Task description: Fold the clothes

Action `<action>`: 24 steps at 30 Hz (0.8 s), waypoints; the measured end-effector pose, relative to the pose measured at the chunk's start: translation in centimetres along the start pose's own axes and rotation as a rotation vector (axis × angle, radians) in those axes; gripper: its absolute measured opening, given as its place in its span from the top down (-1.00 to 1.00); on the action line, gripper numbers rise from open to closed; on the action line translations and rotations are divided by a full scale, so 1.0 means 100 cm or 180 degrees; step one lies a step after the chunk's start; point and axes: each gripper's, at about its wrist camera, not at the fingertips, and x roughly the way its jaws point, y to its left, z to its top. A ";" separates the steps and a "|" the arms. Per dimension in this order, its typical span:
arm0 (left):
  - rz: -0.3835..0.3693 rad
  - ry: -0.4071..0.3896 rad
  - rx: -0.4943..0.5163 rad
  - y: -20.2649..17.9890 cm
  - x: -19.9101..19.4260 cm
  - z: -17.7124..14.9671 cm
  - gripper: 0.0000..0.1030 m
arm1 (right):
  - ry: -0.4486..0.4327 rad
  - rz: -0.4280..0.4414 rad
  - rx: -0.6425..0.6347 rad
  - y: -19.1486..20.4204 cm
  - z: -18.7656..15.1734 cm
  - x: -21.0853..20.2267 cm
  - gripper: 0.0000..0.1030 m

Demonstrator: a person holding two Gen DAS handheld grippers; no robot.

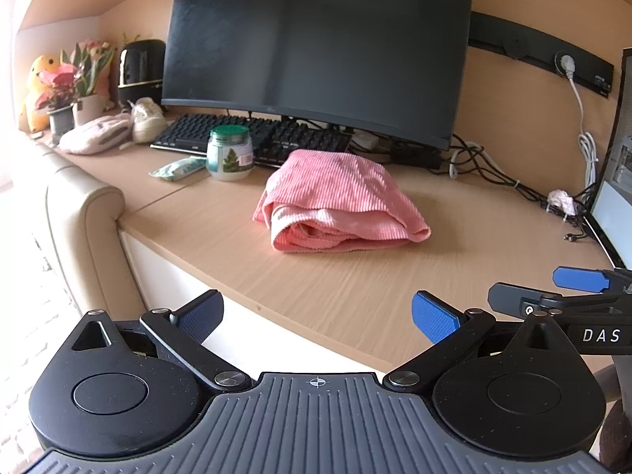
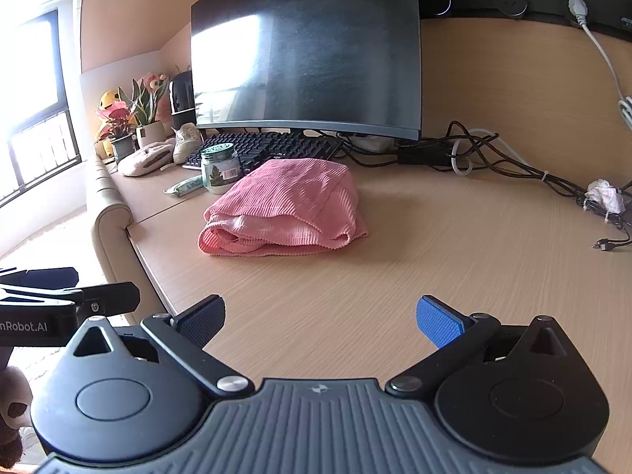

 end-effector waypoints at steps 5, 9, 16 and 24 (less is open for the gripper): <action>0.0023 0.0020 -0.0015 0.000 0.001 -0.001 -1.00 | 0.0004 0.0013 0.0002 -0.001 0.000 0.001 -1.00; 0.0029 0.0042 -0.0035 0.000 0.003 -0.001 -1.00 | 0.0005 0.0020 0.0003 -0.002 0.000 0.001 -1.00; -0.0009 0.0066 -0.0038 -0.001 0.003 -0.001 -1.00 | 0.0017 0.0008 0.0026 -0.003 -0.002 0.001 -1.00; -0.0029 0.0124 -0.0046 0.000 0.003 -0.002 -1.00 | 0.0031 0.0011 0.0010 0.001 -0.003 0.001 -1.00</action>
